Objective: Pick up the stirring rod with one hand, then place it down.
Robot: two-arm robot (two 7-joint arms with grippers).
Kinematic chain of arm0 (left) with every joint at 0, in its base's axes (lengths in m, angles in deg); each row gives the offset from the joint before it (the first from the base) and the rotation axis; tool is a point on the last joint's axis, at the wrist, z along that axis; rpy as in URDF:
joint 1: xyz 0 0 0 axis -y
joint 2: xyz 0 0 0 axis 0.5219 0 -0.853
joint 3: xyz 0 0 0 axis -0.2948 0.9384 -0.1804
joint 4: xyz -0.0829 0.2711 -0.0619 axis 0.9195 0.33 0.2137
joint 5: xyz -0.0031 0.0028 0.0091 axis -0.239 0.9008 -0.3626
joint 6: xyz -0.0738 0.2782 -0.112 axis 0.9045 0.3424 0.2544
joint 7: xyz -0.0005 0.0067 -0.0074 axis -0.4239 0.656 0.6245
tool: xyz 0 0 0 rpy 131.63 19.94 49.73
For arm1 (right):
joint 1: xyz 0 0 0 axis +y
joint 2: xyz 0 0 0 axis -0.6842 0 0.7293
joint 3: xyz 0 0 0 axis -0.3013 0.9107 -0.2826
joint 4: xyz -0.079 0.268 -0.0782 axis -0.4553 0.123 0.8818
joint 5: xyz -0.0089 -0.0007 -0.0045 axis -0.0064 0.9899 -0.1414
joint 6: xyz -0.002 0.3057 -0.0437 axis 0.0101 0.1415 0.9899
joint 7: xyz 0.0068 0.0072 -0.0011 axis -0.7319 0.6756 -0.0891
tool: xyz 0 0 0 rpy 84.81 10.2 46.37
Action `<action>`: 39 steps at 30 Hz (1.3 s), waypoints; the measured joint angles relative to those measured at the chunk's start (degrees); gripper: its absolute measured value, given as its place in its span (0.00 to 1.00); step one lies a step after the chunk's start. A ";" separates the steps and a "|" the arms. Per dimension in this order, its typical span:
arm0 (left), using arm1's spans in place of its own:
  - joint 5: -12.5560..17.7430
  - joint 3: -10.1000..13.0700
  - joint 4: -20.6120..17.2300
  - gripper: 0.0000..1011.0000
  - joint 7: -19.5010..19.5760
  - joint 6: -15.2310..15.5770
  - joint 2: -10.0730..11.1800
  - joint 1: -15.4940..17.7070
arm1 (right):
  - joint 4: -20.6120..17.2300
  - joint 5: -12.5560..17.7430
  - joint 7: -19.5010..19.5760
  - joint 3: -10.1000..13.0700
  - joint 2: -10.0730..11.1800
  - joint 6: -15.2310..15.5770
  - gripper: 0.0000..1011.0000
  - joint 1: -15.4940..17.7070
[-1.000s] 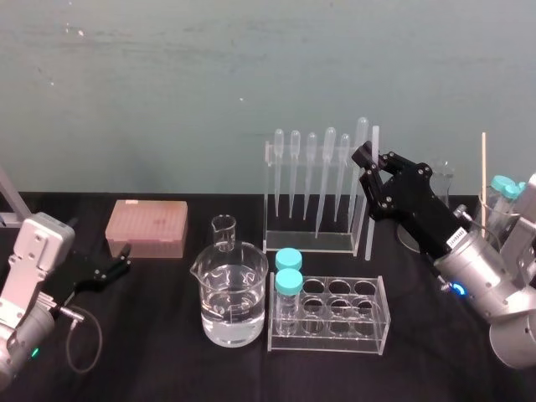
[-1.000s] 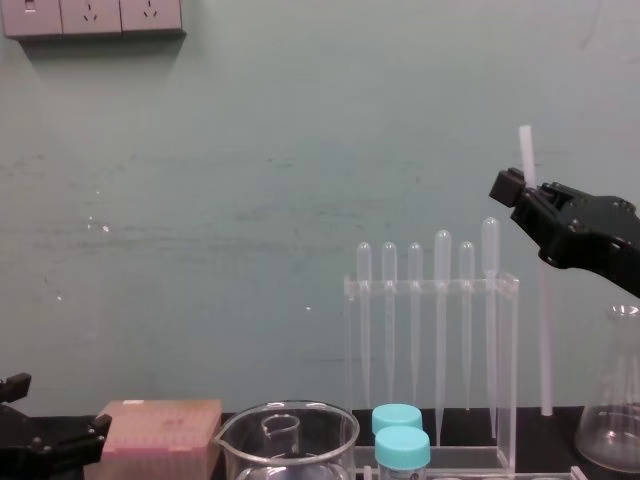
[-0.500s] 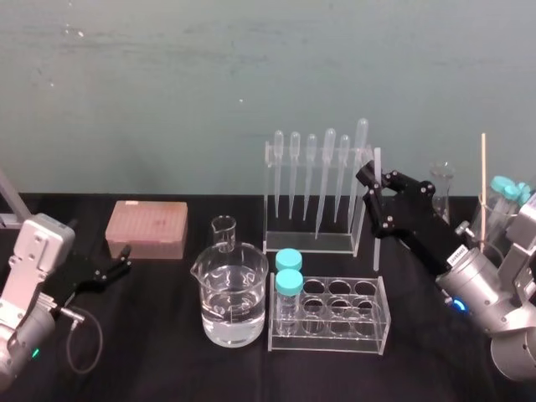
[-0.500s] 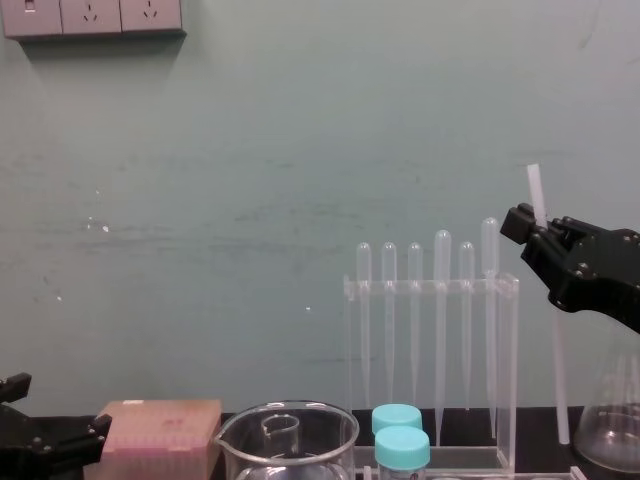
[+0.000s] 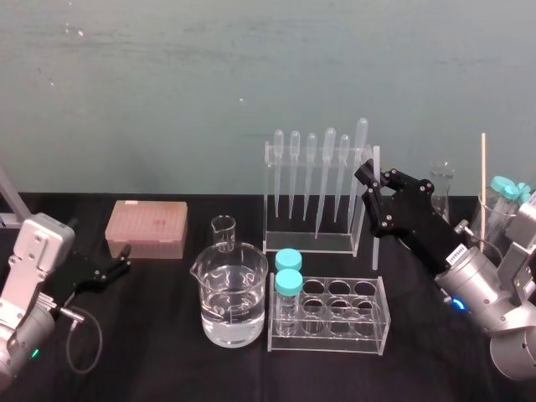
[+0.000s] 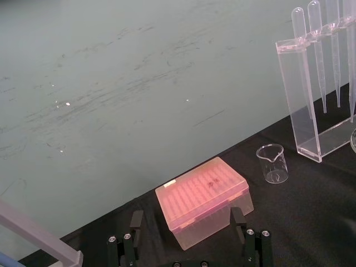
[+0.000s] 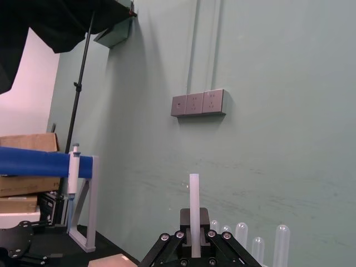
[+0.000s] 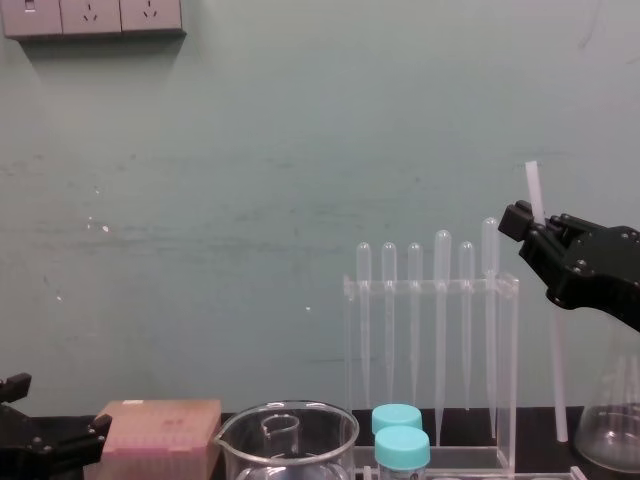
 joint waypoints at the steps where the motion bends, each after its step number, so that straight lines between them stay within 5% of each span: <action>1: 0.00 0.00 0.00 0.99 0.00 0.00 0.00 0.00 | 0.00 0.00 0.00 -0.01 0.00 0.01 0.07 0.00; 39: 0.00 0.00 0.00 0.99 0.00 0.00 0.00 0.00 | -0.10 0.13 0.00 -0.08 0.05 0.16 0.07 -0.06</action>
